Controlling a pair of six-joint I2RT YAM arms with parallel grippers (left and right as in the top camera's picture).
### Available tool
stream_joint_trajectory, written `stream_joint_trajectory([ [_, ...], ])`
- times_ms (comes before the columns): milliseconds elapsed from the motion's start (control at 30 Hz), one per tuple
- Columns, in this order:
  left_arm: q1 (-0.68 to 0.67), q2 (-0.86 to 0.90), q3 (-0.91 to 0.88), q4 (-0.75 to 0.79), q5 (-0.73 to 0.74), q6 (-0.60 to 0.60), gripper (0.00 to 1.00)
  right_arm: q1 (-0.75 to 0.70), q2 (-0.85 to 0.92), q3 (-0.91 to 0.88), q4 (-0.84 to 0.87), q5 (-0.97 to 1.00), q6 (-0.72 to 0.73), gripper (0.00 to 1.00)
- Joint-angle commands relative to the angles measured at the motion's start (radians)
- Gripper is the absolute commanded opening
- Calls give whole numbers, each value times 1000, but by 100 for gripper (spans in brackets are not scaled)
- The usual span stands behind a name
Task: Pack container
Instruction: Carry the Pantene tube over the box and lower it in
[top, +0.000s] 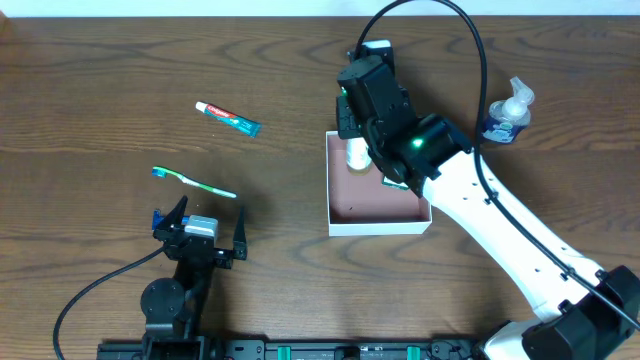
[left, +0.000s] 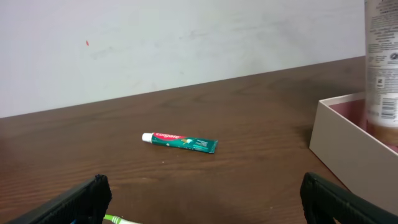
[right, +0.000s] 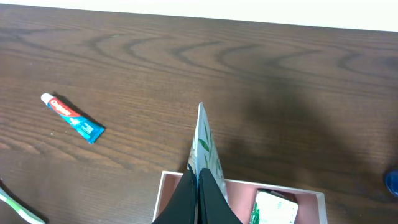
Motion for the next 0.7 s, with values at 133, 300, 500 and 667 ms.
stream_joint_trajectory([
  [133, 5, -5, -19, -32, 11, -8, 98, 19, 26, 27, 24, 29, 43, 1],
  [300, 5, -5, -19, -32, 11, -8, 98, 28, 48, 27, 47, 29, 67, 1],
  [500, 5, -5, -19, -32, 11, -8, 98, 34, 68, 27, 72, 30, 81, 1],
  [667, 5, -5, -19, -32, 11, -8, 98, 33, 85, 27, 85, 35, 95, 1],
])
